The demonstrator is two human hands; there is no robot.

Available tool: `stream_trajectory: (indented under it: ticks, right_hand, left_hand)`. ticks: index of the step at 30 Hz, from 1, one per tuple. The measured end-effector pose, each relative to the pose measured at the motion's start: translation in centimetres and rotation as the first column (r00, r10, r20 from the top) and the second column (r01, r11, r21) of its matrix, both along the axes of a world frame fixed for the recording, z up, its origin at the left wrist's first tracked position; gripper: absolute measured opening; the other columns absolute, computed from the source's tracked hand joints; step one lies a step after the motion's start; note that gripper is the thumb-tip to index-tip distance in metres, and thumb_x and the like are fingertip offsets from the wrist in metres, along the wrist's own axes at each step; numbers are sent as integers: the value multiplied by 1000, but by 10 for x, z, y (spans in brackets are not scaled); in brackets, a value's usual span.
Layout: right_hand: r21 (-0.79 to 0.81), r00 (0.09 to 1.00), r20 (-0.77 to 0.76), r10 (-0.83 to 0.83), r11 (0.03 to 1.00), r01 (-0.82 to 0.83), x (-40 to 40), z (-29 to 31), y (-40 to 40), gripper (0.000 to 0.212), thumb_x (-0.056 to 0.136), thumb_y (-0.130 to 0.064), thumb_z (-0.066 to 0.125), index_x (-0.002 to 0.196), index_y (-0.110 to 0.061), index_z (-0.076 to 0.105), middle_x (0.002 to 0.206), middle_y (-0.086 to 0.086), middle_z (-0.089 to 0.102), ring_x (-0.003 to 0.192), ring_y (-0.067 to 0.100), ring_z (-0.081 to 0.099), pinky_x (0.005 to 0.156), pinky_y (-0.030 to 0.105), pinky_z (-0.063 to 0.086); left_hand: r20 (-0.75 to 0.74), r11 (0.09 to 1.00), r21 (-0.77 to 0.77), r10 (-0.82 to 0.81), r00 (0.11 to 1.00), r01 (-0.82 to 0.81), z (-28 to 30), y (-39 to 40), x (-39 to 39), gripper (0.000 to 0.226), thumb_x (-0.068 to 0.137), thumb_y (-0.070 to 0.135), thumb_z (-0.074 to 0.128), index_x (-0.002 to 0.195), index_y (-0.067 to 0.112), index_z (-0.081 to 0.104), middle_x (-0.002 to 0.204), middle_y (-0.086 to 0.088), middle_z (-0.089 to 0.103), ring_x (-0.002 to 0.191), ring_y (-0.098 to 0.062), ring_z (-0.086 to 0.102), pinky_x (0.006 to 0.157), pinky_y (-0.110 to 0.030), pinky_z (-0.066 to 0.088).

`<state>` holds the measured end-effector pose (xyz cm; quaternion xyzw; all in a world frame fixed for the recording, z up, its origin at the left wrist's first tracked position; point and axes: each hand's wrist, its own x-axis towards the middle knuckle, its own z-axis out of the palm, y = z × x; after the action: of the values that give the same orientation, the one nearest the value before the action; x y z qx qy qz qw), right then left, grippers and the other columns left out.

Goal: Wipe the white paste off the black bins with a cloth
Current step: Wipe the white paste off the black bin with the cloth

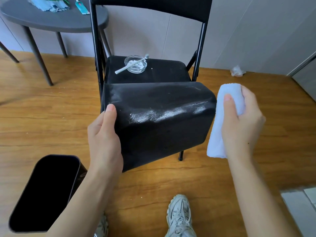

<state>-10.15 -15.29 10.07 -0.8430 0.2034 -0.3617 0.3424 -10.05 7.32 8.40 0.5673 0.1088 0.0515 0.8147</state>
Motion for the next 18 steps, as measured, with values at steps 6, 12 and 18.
stream_trajectory:
  ticks: [6,12,18]
  right_hand:
    - [-10,999,42,12,1000,-12,9,1,8,40,96,-32,51,133,-19,53,114,-20,52,101,-15,40,76,-4,36]
    - [-95,998,-59,-6,995,0,7,-12,14,39,97,-32,49,134,-19,51,117,-9,61,97,4,52,68,-1,28]
    - [-221,981,93,169,964,-146,-2,-20,88,38,94,-29,52,123,-6,60,105,7,68,91,9,61,81,-3,35]
  left_hand:
    - [118,995,100,-38,992,26,1,1,-4,51,90,50,49,80,1,57,91,-6,53,88,-22,48,80,-44,38]
    - [93,970,208,-146,985,125,-4,-4,-5,50,94,52,44,84,5,59,91,-5,60,89,-19,55,85,-51,49]
    - [-38,983,169,-61,997,66,7,-10,-9,46,104,41,37,62,31,53,58,32,58,60,19,53,57,3,37]
